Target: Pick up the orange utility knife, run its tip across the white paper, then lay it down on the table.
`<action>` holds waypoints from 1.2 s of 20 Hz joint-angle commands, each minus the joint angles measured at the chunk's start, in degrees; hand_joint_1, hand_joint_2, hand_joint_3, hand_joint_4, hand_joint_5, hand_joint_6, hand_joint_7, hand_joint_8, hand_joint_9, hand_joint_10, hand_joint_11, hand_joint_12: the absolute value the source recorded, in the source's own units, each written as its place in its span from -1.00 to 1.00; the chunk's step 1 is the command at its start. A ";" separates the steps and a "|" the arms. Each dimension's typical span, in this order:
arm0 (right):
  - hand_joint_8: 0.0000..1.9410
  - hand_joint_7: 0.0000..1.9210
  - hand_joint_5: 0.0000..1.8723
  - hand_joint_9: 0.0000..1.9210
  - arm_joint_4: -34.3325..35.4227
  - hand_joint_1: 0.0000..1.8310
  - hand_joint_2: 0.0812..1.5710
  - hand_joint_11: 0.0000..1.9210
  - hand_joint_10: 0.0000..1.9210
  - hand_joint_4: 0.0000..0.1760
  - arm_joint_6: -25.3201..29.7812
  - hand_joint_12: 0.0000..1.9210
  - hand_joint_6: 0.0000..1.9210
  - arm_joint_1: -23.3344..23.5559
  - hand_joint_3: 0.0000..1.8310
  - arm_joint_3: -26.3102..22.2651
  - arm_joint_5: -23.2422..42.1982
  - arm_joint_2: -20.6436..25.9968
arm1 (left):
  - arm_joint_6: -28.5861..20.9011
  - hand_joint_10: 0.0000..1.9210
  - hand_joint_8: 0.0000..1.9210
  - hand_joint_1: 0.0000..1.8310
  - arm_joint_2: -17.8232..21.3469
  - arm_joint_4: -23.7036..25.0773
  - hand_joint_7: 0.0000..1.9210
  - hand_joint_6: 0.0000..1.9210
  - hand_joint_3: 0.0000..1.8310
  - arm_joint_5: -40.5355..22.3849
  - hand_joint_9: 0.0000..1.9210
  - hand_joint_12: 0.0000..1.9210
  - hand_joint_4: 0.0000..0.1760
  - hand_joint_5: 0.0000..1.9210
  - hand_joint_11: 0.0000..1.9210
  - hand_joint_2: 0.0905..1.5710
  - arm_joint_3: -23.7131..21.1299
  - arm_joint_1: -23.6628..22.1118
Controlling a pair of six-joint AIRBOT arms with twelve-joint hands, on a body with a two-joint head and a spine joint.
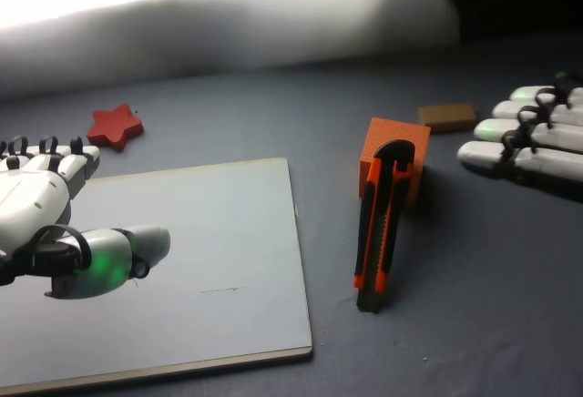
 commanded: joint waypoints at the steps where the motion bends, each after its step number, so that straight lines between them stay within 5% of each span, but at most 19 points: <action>1: -1.00 -1.00 -1.00 -1.00 -2.46 0.30 0.39 -1.00 -1.00 -1.00 2.70 -1.00 -1.00 1.58 -1.00 1.10 5.62 -0.64 | 0.02 -1.00 -0.99 -1.00 0.28 4.64 -1.00 -1.00 -1.00 -3.73 -1.00 -0.89 -1.00 -1.00 -1.00 0.48 -0.02 -0.01; 4: -1.00 -1.00 -1.00 -1.00 -16.56 0.26 0.38 -1.00 -1.00 -1.00 14.03 -1.00 -1.00 5.88 -1.00 5.55 5.08 -3.75 | -0.79 -1.00 -1.00 -1.00 0.28 5.52 -0.99 -1.00 -1.00 -3.73 -1.00 -0.77 -1.00 -1.00 -1.00 0.48 0.16 0.67; 11: -1.00 -1.00 -1.00 -1.00 -63.25 0.30 0.33 -1.00 -1.00 -1.00 55.04 -1.00 -1.00 21.70 -1.00 15.39 3.43 -14.43 | -1.21 -1.00 -1.00 -1.00 -0.27 5.94 -0.99 -1.00 -1.00 -3.64 -1.00 -0.78 -1.00 -1.00 -1.00 0.49 0.04 -0.44; 24: -1.00 -1.00 -1.00 -1.00 -85.86 0.28 0.34 -1.00 -1.00 -1.00 71.13 -1.00 -1.00 22.55 -1.00 25.84 -3.57 -32.45 | -1.21 -1.00 -1.00 -1.00 -0.60 6.70 -1.00 -1.00 -1.00 -2.87 -0.99 -0.66 -1.00 -1.00 -1.00 0.49 -0.08 -0.45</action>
